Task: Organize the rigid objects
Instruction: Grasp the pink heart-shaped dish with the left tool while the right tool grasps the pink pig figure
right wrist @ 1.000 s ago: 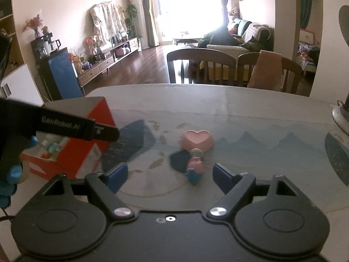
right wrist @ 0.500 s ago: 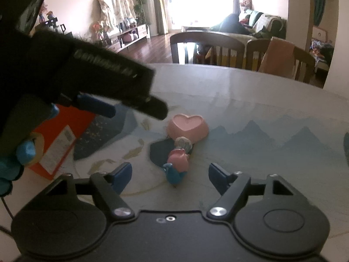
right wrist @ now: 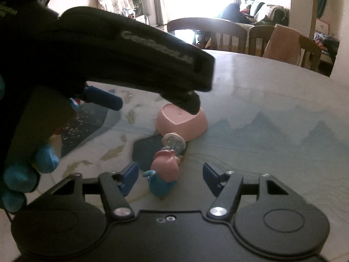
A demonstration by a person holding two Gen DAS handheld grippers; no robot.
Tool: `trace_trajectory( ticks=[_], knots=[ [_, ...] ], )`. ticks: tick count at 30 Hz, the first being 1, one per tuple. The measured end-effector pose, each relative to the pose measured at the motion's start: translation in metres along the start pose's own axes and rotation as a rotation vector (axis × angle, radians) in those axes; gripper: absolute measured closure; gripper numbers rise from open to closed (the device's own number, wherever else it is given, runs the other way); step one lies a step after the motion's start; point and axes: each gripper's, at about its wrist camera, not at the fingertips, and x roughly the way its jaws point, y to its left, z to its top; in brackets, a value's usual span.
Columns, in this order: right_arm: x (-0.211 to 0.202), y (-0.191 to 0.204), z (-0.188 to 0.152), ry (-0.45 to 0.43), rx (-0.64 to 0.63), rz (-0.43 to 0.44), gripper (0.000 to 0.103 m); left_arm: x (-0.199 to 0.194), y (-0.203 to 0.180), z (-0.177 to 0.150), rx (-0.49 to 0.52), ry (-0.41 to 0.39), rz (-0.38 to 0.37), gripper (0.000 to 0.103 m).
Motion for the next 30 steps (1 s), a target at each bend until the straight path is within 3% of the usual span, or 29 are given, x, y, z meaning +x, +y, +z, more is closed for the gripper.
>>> trace_trajectory(
  ticks=[15, 21, 23, 28, 30],
  knots=[
    [0.009, 0.003, 0.001, 0.012, -0.075, 0.004, 0.051, 0.048, -0.011, 0.004, 0.061, 0.050, 0.030, 0.000],
    [0.005, 0.006, 0.001, 0.030, -0.094, 0.027, 0.065, 0.057, -0.010, 0.001, 0.070, 0.046, 0.057, 0.001],
    [0.004, 0.006, 0.001, 0.035, -0.088, 0.033, 0.069, 0.057, -0.011, 0.000, 0.081, 0.038, 0.066, 0.004],
    [0.000, 0.002, 0.000, 0.039, -0.059, 0.026, 0.069, 0.056, -0.018, -0.003, 0.136, 0.009, 0.103, 0.030],
    [-0.002, 0.001, -0.002, 0.039, -0.053, 0.022, 0.069, 0.055, -0.019, -0.003, 0.147, 0.009, 0.109, 0.031]
  ],
)
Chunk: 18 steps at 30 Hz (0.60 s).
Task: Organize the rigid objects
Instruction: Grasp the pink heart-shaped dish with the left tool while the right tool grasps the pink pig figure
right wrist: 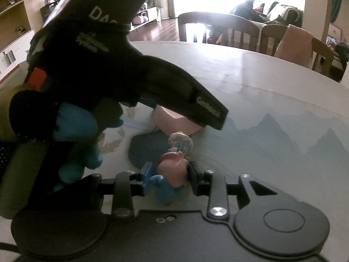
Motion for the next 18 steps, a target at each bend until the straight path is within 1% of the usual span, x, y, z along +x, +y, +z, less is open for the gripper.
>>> trace_trajectory(
  ticks=[4, 6, 10, 18],
  knots=[
    [-0.001, -0.005, 0.000, 0.006, 0.020, -0.010, 0.069, -0.003, 0.002, 0.000, -0.004, -0.011, 0.009, 0.032],
    [-0.004, -0.009, -0.002, 0.008, 0.046, -0.013, 0.069, -0.007, 0.005, -0.001, -0.006, -0.022, 0.009, 0.032],
    [-0.009, -0.021, -0.003, 0.013, 0.126, -0.019, 0.070, -0.016, 0.010, -0.003, -0.018, -0.021, 0.006, 0.032],
    [-0.033, -0.026, -0.002, -0.016, 0.167, -0.049, 0.069, -0.049, 0.013, -0.005, -0.022, -0.036, -0.009, 0.032]
  ],
)
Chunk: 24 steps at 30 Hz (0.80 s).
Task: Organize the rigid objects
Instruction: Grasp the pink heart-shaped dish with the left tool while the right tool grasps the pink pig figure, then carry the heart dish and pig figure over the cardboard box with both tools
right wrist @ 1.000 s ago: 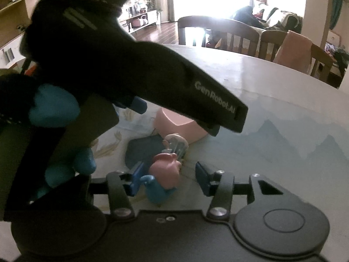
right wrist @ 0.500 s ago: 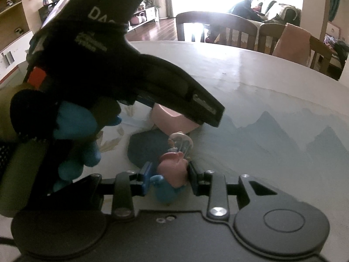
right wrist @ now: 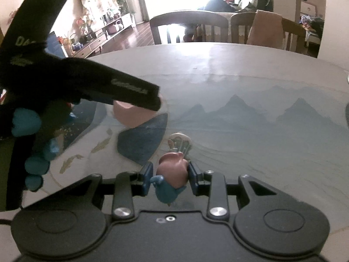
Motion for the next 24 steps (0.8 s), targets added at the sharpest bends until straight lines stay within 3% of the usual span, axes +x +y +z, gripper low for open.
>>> trace_trajectory(
  ticks=[9, 24],
  knots=[
    [-0.048, 0.014, 0.000, -0.055, -0.008, -0.006, 0.069, -0.047, 0.008, -0.001, -0.020, -0.020, -0.051, 0.032],
    [-0.107, 0.056, 0.018, -0.132, -0.033, 0.003, 0.069, -0.135, 0.039, -0.011, -0.024, -0.088, -0.074, 0.032]
  ],
)
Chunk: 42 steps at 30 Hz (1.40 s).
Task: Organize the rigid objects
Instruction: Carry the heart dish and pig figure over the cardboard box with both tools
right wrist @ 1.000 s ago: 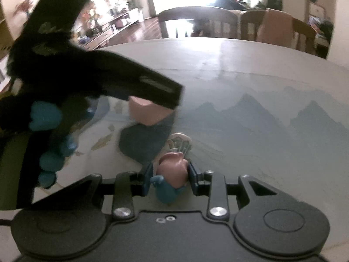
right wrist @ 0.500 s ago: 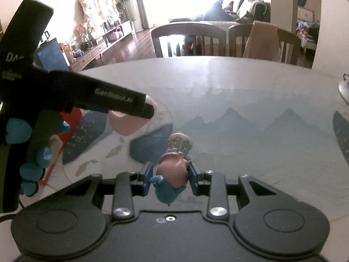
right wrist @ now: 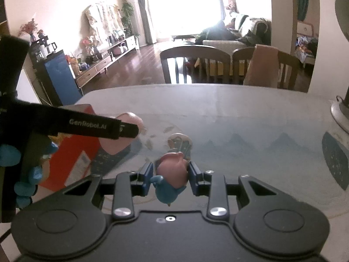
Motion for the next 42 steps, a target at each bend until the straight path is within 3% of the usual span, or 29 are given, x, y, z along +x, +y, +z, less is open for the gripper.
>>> trace_trajectory(
  ticks=[11, 23, 42],
  knots=[
    [0.000, 0.059, 0.020, -0.028, -0.042, 0.049, 0.069, -0.046, 0.054, -0.006, -0.039, -0.030, 0.017, 0.032],
    [0.027, 0.129, 0.036, -0.022, -0.093, 0.094, 0.069, -0.086, 0.141, -0.017, -0.090, -0.052, 0.068, 0.032],
    [0.098, 0.219, 0.036, 0.045, -0.200, 0.097, 0.069, -0.090, 0.265, -0.049, -0.134, 0.010, 0.182, 0.032]
  ],
)
